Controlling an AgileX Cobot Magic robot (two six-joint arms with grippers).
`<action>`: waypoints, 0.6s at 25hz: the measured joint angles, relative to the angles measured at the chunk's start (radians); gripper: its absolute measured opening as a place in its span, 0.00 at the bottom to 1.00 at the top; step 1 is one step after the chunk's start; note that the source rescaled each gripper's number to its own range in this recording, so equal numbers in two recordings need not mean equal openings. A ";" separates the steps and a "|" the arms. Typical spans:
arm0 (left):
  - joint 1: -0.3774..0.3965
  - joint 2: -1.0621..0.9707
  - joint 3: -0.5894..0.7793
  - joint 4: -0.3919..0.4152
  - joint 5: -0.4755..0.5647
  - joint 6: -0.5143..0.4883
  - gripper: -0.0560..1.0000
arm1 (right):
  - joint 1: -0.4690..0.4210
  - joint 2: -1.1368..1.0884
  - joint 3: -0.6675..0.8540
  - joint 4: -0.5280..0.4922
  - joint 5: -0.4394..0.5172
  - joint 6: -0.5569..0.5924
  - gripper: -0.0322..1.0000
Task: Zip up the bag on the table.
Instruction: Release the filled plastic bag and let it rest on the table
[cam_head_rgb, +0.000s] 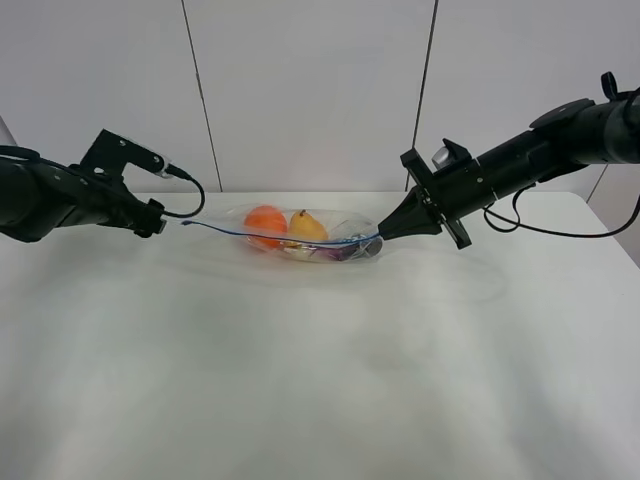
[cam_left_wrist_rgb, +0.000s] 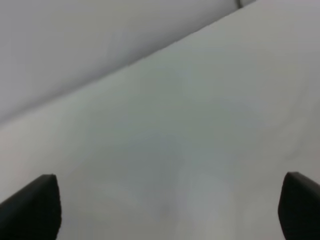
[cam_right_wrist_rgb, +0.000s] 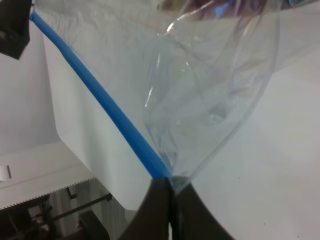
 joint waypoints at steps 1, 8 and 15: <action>0.008 0.000 -0.004 -0.031 0.033 -0.009 1.00 | 0.000 0.000 0.000 0.000 0.000 0.000 0.03; 0.119 0.000 -0.132 -0.183 0.479 -0.032 1.00 | 0.000 0.000 0.000 0.000 0.005 0.000 0.03; 0.227 0.000 -0.300 -0.090 1.122 -0.164 1.00 | 0.000 0.000 0.000 0.000 0.009 -0.002 0.03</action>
